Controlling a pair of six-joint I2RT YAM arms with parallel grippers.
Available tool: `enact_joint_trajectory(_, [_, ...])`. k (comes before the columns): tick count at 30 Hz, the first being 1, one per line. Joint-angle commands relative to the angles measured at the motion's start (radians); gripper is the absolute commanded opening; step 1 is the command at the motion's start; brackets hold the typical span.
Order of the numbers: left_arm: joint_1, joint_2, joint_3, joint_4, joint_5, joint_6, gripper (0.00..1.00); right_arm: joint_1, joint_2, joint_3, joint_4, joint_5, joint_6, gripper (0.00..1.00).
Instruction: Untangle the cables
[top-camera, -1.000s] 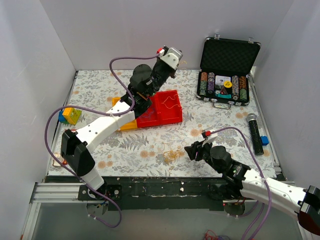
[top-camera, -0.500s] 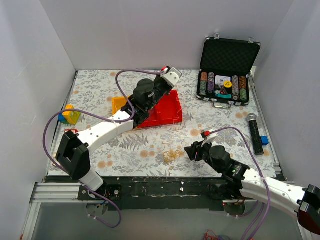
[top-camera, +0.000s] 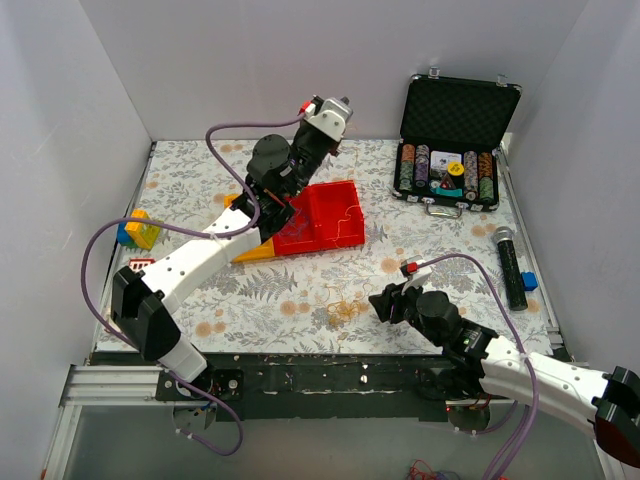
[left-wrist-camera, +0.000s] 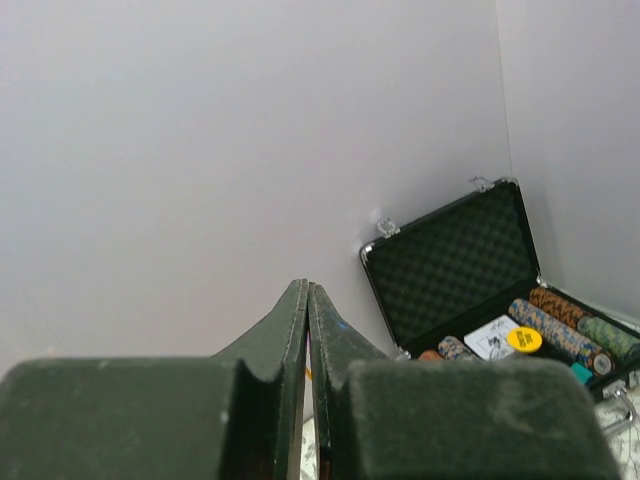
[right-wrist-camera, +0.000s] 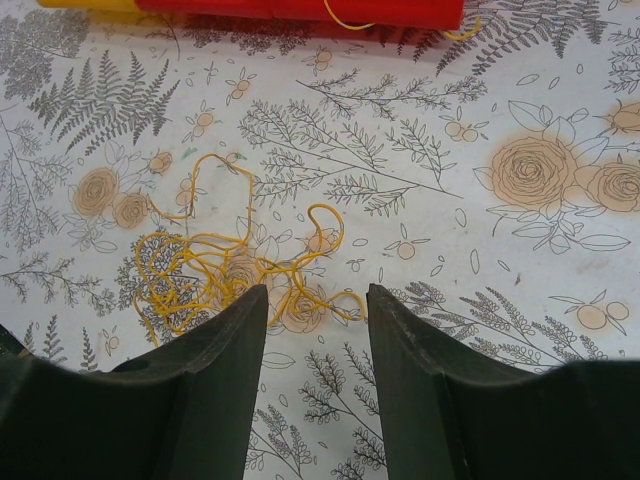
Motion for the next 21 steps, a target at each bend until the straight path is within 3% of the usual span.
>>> enact_joint_trajectory(1, [0.006, -0.029, -0.049, 0.000, -0.013, 0.003, 0.00, 0.003, -0.014, 0.028, 0.022, 0.009, -0.006, 0.52])
enact_joint_trajectory(4, [0.008, -0.032, 0.001, -0.057, 0.027, -0.040, 0.00, 0.003, -0.016, 0.030, 0.018, 0.011, -0.008, 0.52])
enact_joint_trajectory(8, [0.006, -0.038, 0.152, -0.253, 0.270, -0.139, 0.00, 0.003, -0.006, 0.030, 0.018, 0.017, -0.006, 0.52])
enact_joint_trajectory(11, [0.008, -0.061, 0.203, -0.283, 0.357, -0.218, 0.00, 0.003, -0.003, 0.033, 0.019, 0.015, -0.006, 0.52])
enact_joint_trajectory(21, [0.006, -0.046, 0.284, -0.226, 0.228, -0.170, 0.00, 0.003, 0.014, 0.033, 0.031, 0.011, -0.008, 0.52])
